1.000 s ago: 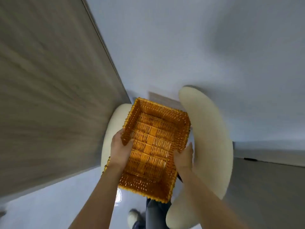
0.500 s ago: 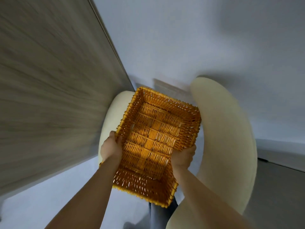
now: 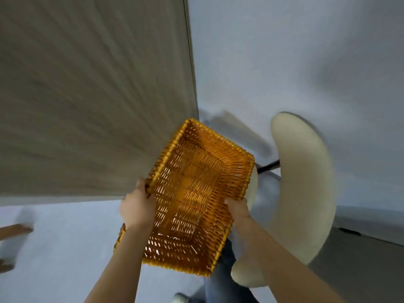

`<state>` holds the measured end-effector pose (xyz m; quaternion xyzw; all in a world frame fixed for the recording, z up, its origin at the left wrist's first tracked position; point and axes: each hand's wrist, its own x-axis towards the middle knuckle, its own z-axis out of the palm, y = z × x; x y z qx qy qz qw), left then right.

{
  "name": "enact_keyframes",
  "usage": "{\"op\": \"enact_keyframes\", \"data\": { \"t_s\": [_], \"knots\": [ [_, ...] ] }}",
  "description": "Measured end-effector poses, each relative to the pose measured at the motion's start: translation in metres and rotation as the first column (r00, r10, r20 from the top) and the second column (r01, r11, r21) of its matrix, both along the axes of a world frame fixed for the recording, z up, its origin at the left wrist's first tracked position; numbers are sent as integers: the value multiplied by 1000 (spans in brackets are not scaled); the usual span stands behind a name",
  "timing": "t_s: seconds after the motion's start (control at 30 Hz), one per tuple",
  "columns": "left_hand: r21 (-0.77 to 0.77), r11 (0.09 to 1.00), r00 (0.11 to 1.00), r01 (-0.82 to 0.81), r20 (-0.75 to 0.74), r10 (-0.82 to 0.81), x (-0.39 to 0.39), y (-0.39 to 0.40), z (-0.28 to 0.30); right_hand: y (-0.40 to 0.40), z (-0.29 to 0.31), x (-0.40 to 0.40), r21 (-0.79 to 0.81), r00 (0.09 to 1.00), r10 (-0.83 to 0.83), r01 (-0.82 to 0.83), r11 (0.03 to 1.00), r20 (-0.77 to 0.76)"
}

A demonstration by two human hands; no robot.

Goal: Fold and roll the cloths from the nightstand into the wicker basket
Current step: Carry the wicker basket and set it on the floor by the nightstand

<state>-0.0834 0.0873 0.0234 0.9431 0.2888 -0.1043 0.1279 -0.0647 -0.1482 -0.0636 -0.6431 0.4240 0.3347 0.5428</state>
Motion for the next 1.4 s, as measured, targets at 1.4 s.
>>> {"op": "enact_keyframes", "data": {
  "t_s": [1.4],
  "knots": [
    [349,924,981,-154,168,100,-432,365,186,520,229,-239,-919,-915,246,-236,317,320]
  ]
}}
